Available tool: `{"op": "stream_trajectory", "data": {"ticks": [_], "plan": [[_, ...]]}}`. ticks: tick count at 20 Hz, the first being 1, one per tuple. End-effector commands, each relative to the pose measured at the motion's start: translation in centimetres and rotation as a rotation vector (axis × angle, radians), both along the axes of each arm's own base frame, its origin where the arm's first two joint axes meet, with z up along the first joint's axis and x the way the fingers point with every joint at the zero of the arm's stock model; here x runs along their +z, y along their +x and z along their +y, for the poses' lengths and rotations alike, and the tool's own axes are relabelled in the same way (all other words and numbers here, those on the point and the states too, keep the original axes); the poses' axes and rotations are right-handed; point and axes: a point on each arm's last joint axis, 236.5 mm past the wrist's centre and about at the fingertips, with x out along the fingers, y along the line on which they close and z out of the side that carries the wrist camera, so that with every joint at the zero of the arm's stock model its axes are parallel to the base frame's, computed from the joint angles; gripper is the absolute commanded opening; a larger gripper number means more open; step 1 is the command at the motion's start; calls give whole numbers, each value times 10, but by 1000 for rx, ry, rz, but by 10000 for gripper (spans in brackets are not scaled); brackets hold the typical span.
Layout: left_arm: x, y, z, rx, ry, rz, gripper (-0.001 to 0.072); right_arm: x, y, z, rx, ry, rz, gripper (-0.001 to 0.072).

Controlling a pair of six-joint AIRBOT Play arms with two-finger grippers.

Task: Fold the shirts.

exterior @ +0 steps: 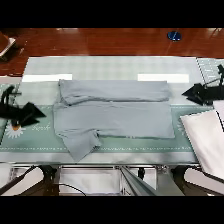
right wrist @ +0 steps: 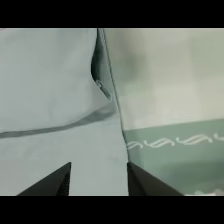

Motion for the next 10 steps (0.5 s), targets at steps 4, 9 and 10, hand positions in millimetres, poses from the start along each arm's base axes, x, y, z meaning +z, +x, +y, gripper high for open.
{"op": "stream_trajectory", "data": {"ticks": [4, 9, 10], "plan": [[-45, -73, -30, 218, -156, 90, 510, -23, -47, 50, -79, 132, -54, 407], [-58, -70, -60, 204, -210, 67, 509, -23, -48, 73, -10, 134, -48, 407], [-58, -67, -63, 193, -207, 56, 510, -23, -48, 77, 0, 132, -50, 407]]}}
